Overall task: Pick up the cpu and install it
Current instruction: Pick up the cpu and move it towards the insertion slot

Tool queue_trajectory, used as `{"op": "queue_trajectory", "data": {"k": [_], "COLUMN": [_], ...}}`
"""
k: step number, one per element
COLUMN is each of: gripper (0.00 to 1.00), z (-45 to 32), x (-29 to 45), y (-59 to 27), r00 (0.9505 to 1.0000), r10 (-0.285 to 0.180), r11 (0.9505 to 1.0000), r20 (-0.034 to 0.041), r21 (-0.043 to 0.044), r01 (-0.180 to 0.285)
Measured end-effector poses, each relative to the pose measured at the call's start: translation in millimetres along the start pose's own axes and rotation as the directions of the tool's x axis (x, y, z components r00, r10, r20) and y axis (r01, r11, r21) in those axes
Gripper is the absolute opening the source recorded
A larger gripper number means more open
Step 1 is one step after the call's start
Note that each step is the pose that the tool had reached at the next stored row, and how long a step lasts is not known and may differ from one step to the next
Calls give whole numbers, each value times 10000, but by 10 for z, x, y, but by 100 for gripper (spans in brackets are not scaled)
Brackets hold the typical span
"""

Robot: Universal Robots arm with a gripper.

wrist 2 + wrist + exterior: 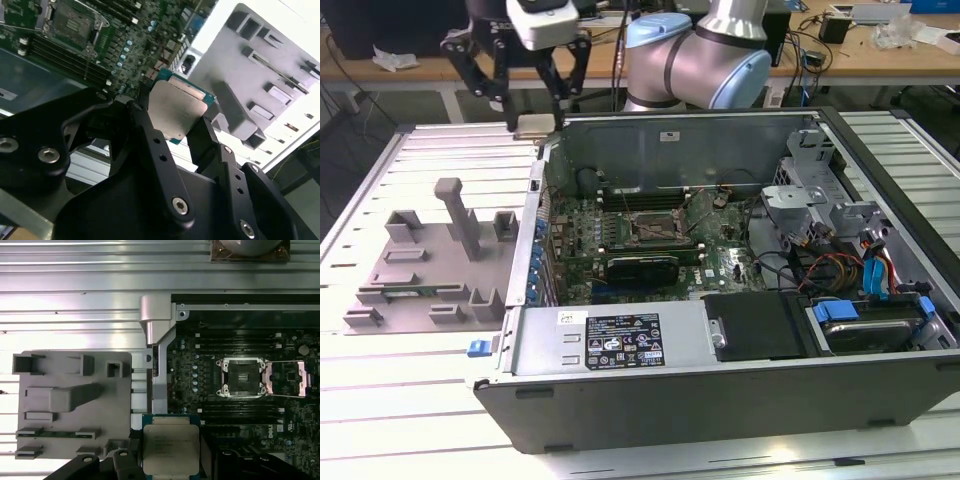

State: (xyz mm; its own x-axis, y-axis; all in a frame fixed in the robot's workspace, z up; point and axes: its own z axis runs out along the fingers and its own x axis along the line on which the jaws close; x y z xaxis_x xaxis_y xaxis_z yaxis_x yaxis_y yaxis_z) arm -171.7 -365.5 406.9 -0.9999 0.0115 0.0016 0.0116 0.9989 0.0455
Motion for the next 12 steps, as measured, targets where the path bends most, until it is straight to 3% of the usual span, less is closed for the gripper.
{"op": "queue_trajectory", "data": {"k": [7, 12], "gripper": [55, 55], "z": [0, -1], "x": [-326, -602], "y": [4, 7], "r00": [10000, 10000], "r10": [0, 1], "r11": [10000, 10000], "r20": [1, 0], "r21": [0, 0], "r01": [0, -1]}}
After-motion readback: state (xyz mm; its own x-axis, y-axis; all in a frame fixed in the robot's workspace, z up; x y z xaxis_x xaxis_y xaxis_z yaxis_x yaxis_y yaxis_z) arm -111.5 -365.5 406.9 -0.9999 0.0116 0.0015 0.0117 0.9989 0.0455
